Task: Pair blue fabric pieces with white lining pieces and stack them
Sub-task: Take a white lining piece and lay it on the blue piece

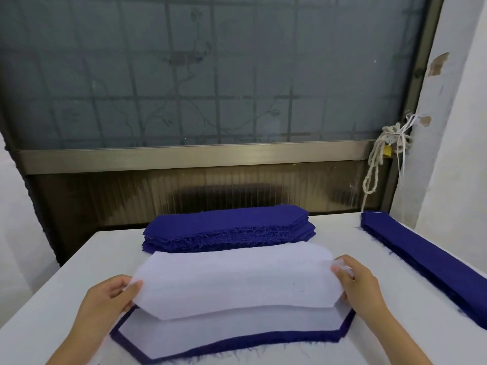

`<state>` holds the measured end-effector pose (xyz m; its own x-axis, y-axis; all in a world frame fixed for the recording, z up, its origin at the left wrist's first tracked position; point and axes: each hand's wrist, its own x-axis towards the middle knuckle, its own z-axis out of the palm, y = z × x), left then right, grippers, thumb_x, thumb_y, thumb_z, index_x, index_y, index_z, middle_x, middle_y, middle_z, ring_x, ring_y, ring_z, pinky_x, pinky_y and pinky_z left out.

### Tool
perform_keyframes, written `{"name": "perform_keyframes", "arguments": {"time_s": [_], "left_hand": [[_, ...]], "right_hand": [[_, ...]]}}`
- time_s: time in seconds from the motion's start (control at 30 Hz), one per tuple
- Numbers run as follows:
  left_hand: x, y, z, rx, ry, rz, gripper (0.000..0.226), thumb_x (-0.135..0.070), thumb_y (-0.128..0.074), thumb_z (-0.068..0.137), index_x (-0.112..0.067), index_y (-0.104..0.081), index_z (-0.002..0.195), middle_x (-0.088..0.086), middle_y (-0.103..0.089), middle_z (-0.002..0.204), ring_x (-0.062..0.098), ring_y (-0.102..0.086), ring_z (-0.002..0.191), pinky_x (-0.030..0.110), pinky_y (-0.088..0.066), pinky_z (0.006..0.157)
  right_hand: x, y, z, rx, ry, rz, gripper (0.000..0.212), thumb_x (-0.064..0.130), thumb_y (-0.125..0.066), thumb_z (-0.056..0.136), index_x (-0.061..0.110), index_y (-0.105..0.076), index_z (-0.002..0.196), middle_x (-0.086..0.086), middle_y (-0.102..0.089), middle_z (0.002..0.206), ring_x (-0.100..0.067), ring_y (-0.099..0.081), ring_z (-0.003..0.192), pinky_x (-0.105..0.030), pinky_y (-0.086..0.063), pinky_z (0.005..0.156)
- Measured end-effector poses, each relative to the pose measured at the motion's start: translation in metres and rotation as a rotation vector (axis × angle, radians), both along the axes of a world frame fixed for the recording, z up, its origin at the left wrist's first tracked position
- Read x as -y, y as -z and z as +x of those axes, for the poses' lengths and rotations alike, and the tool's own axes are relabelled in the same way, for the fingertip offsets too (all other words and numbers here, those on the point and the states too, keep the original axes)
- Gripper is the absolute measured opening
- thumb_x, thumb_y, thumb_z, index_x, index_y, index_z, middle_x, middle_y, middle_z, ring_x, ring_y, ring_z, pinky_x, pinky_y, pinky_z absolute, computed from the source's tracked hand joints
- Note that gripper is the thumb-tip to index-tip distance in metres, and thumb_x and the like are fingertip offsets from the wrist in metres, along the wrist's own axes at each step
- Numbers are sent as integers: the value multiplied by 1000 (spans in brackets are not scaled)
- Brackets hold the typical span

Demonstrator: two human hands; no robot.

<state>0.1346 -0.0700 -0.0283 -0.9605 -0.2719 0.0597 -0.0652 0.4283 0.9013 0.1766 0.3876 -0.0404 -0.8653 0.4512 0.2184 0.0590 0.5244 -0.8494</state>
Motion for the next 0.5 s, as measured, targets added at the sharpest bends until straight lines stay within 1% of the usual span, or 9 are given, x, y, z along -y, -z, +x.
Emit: {"name": "perform_keyframes", "arguments": {"time_s": [0.1, 0.13, 0.17, 0.27, 0.3, 0.37, 0.4, 0.47, 0.5], "left_hand": [[12, 13, 17, -7, 76, 37, 20, -15, -71, 86, -14, -70, 66, 8, -65, 58, 17, -53, 52, 21, -44, 58], [13, 16, 21, -15, 95, 13, 21, -12, -71, 85, -15, -69, 64, 8, -62, 55, 13, -50, 48, 16, -40, 53], [14, 18, 24, -17, 113, -21, 22, -11, -72, 84, -15, -68, 63, 7, -62, 54, 11, -48, 46, 14, -38, 51], [15, 22, 27, -21, 164, -97, 22, -8, -71, 85, -19, -65, 67, 7, -65, 62, 13, -52, 54, 22, -39, 62], [15, 23, 27, -36, 171, -116, 22, -10, -71, 85, -21, -64, 68, 5, -65, 63, 11, -52, 55, 20, -39, 61], [13, 22, 29, -64, 171, -158, 16, -19, -73, 84, -25, -66, 71, -1, -66, 63, 4, -52, 51, 14, -41, 54], [11, 22, 29, -76, 165, -183, 12, -25, -75, 82, -28, -66, 74, -3, -67, 64, 3, -52, 50, 11, -41, 54], [10, 21, 30, -91, 152, -226, 11, -29, -77, 78, -31, -67, 76, -4, -67, 67, 7, -55, 56, 10, -41, 57], [11, 21, 30, -93, 146, -232, 12, -28, -78, 78, -29, -67, 74, -1, -67, 67, 11, -56, 57, 12, -42, 58]], "right_hand": [[4, 8, 13, 3, -53, -6, 22, 15, -51, 98, 27, -61, 82, 8, -65, 77, -13, -59, 76, -28, -47, 66], [4, 10, 17, -4, -69, 6, 22, 14, -51, 97, 25, -60, 81, 6, -66, 76, -15, -59, 76, -28, -46, 66], [5, 10, 20, -6, -82, 23, 22, 12, -51, 97, 23, -60, 81, 4, -67, 76, -18, -59, 77, -28, -44, 67], [6, 10, 23, 6, -98, 71, 19, 9, -50, 97, 19, -58, 82, 1, -66, 76, -24, -59, 78, -29, -44, 69], [7, 9, 24, 10, -97, 82, 18, 9, -50, 97, 19, -58, 84, 0, -66, 76, -25, -59, 77, -30, -45, 69], [8, 7, 24, 19, -91, 83, 12, 16, -52, 97, 21, -59, 89, 0, -67, 76, -23, -60, 77, -31, -46, 69], [9, 7, 25, 24, -87, 75, 8, 22, -53, 97, 24, -59, 92, 1, -67, 77, -20, -60, 76, -29, -47, 68], [9, 7, 25, 44, -79, 63, 1, 32, -58, 94, 32, -58, 94, 4, -66, 80, -15, -60, 73, -25, -47, 63], [10, 7, 26, 45, -81, 67, 4, 34, -61, 92, 34, -57, 93, 4, -66, 80, -14, -61, 71, -24, -47, 62]]}}
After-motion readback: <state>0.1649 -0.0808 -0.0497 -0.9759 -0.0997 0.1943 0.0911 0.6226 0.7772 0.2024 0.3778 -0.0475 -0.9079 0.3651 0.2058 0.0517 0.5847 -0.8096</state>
